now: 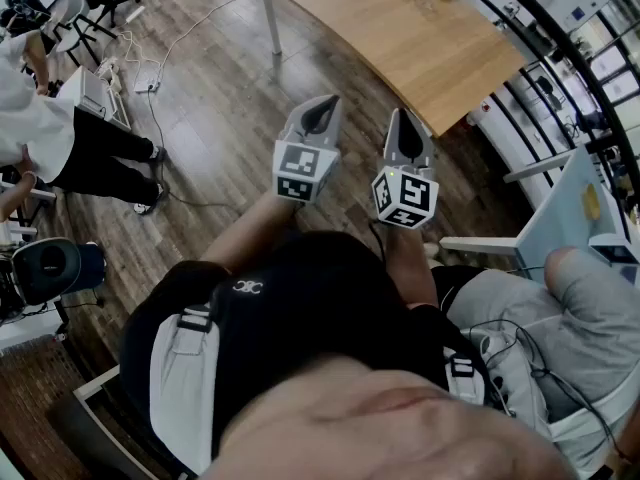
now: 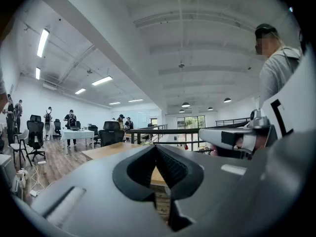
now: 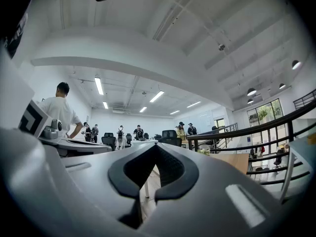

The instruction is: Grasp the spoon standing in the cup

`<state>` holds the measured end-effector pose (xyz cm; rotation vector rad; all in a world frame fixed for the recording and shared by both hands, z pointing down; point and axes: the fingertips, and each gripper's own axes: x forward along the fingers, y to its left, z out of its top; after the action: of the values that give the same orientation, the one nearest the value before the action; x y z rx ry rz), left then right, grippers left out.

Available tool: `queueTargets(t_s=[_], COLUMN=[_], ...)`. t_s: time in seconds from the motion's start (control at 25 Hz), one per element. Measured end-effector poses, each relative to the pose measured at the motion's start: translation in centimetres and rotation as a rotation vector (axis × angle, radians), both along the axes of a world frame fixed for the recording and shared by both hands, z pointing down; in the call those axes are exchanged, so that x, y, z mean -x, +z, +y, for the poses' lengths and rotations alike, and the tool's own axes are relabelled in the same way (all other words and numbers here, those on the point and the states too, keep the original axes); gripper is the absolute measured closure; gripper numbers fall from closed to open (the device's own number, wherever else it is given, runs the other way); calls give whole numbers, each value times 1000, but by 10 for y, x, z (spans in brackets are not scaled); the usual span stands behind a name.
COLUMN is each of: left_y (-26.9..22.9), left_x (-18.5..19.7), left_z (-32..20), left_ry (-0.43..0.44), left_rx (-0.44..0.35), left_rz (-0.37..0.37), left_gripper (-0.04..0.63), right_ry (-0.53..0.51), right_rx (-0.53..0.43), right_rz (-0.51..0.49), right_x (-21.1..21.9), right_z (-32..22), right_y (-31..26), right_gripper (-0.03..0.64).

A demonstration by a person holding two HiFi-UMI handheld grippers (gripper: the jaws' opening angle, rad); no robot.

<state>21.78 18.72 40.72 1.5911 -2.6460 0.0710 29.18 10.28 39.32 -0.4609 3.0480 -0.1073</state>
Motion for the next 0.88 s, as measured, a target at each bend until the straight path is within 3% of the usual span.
queueTargets(t_s=[0.48,0.88], left_y=[6,10], left_x=[13,87], left_z=[-15,-22], left_ry=[24,47], left_rx=[-7,-3], left_rz=[51,41], left_gripper=[583,583], right_ry=[28,10], right_rx=[19,31], right_rz=[-13,27], right_x=[13,95], right_z=[-11,-6], right_y=[1,8], right_gripper=[617,617])
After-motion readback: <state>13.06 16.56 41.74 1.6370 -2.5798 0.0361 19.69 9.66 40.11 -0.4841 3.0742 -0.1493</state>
